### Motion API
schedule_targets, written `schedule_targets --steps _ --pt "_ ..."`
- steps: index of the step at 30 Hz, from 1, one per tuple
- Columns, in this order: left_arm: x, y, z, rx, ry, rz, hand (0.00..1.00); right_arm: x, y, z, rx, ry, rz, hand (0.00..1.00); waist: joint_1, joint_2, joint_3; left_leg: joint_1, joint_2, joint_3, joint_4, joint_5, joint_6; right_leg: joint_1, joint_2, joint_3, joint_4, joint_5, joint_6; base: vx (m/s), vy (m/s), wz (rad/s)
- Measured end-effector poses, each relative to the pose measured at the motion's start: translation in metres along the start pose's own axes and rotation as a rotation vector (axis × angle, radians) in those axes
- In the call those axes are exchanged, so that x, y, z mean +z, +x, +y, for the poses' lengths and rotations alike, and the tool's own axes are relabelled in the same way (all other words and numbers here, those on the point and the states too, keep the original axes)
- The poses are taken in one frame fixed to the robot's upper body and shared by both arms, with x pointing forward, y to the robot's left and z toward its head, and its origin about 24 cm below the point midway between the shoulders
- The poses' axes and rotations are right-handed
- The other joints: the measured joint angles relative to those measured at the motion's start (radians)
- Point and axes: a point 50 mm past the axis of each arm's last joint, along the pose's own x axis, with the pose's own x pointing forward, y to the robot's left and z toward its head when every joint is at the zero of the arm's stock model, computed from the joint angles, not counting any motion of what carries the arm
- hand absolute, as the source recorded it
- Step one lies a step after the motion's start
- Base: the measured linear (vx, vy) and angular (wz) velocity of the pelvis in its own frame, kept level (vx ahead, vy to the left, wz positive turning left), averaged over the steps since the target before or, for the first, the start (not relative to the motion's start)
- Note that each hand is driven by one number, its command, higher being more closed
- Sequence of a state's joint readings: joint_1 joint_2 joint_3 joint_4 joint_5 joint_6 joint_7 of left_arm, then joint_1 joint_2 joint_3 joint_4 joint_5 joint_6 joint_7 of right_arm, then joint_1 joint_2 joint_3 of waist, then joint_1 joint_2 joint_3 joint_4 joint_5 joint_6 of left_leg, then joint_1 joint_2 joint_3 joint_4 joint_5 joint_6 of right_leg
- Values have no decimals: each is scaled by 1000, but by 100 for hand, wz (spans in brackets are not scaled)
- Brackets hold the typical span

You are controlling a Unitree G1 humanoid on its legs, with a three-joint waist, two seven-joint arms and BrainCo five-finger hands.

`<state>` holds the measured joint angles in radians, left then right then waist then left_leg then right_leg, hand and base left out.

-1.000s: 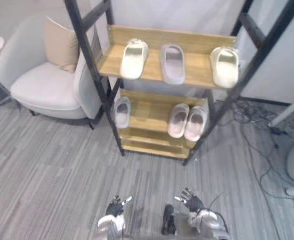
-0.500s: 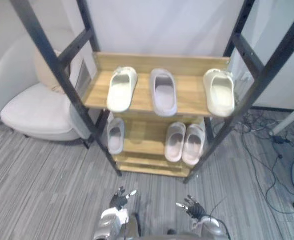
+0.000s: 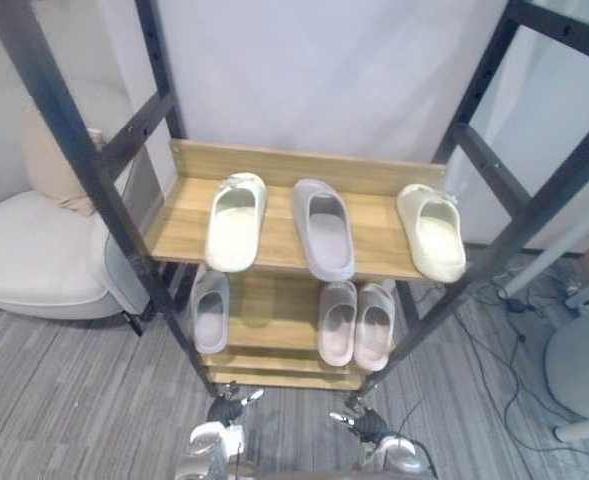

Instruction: Organize the slippers on the shoe rack

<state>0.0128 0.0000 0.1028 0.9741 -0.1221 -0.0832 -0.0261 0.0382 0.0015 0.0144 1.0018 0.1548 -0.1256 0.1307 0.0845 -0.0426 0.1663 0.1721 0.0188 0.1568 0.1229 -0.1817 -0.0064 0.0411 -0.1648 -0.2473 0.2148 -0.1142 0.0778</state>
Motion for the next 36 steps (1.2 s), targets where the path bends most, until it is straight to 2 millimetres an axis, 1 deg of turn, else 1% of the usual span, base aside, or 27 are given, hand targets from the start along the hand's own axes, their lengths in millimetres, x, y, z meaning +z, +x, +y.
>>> schedule_targets --steps 1,2,3,6,9,10,11,12,14,16,17,18,21,22,24,25,29,30,32,34,36 --pt "-1 0 -1 4 -23 0 0 1 0 -1 -8 -2 -4 0 0 6 5 2 8 -3 -4 1 -4 29 18 -4 -55 25 -1 7 -58 3" --pt "-1 0 -1 8 -31 1 0 0 0 -1 -10 -2 -3 0 0 6 4 3 11 -4 -5 1 -5 37 27 -5 -73 32 -2 14 -46 6" --pt "-2 0 0 11 -38 1 0 -1 -1 -2 -17 -2 0 0 1 10 1 8 20 -6 -6 -1 -12 64 39 -10 -116 51 -5 8 -41 2" --pt "-2 -1 1 14 -36 3 0 -2 -1 -2 -21 -7 2 0 2 -1 -4 4 24 -4 -9 -1 -13 91 56 -10 -187 92 -5 6 -18 -3" --pt "-2 -1 2 16 -34 3 0 -2 -2 -1 -18 -39 -8 0 2 -8 -9 1 14 1 -15 -1 -13 103 54 -4 -231 118 0 0 32 -5" --pt "-2 -1 2 17 -33 4 0 4 -4 3 0 -57 -44 0 2 -10 -9 -1 8 1 -16 -1 -13 104 51 -2 -242 125 2 5 55 -5" --pt "-2 -1 3 18 -33 4 0 4 -4 3 1 -59 -51 0 1 -10 -9 -2 7 1 -16 -1 -13 104 50 -1 -244 127 2 6 68 -8" --pt "-1 0 3 19 -32 2 0 11 -10 8 21 -69 -111 0 0 -11 -10 -7 0 1 -16 -1 -12 102 46 6 -256 137 2 4 56 -8" --pt "-1 0 4 22 -31 1 0 19 -14 10 29 -74 -162 0 -4 -12 -10 -13 -3 1 -14 -1 -12 98 45 11 -258 141 1 0 49 -8" --pt "-1 -1 8 30 -29 2 0 31 -20 10 32 -73 -236 0 -12 -17 -10 -14 -6 2 -13 -1 -12 97 42 16 -258 144 2 -6 24 -4" --pt "-2 -1 11 38 -28 6 0 40 -26 10 33 -77 -291 0 -20 -20 -11 -15 -7 3 -13 -1 -12 91 42 17 -257 145 2 -47 11 -8" --pt "-3 -2 15 48 -34 8 0 55 -36 9 27 -83 -378 0 -23 -22 -12 -15 -6 9 -13 -1 -11 87 41 23 -257 146 4 -63 16 -12" --pt "-4 -3 17 53 -35 9 0 75 -54 12 31 -94 -500 0 -27 -22 -12 -15 -5 25 -14 -1 -11 78 42 39 -256 150 5 -43 5 -16" --pt "-4 -3 17 54 -38 6 0 86 -65 16 36 -104 -562 0 -30 -22 -12 -16 -3 27 -15 -1 -11 74 42 42 -254 150 5 -35 -8 -9" --pt "-4 -4 18 64 -58 -2 0 93 -80 21 37 -117 -622 0 -32 -22 -12 -16 2 29 -16 -1 -11 73 42 42 -254 151 5 -22 -12 -4" --pt "-5 -6 19 68 -67 -10 0 99 -91 24 40 -125 -668 0 -37 -22 -13 -18 3 33 -16 -1 -11 65 42 43 -245 150 6 -14 -7 -5" --pt "-4 -7 18 68 -73 -16 0 111 -107 28 28 -164 -742 0 -43 -20 -12 -18 3 44 -15 -3 -9 55 40 46 -234 148 8 -12 5 -8" --pt "-4 -7 17 66 -69 -18 0 115 -113 29 19 -181 -770 0 -44 -19 -13 -18 2 46 -14 -4 -7 54 39 46 -231 147 9 -9 16 -7" --pt "-5 -7 14 60 -65 -17 0 130 -132 32 20 -181 -870 0 -46 -13 -16 -18 1 53 -14 -5 -5 43 37 56 -215 142 11 -8 24 -9" --pt "-5 -6 12 56 -69 -16 0 136 -141 34 26 -184 -919 0 -47 -11 -18 -18 0 57 -14 -6 -3 39 37 61 -213 142 11 -5 19 -7" --pt "-6 -7 11 54 -70 -13 0 141 -144 36 36 -189 -950 0 -48 -10 -24 -20 -2 62 -14 -6 -3 31 37 68 -209 142 11 -7 19 -9"
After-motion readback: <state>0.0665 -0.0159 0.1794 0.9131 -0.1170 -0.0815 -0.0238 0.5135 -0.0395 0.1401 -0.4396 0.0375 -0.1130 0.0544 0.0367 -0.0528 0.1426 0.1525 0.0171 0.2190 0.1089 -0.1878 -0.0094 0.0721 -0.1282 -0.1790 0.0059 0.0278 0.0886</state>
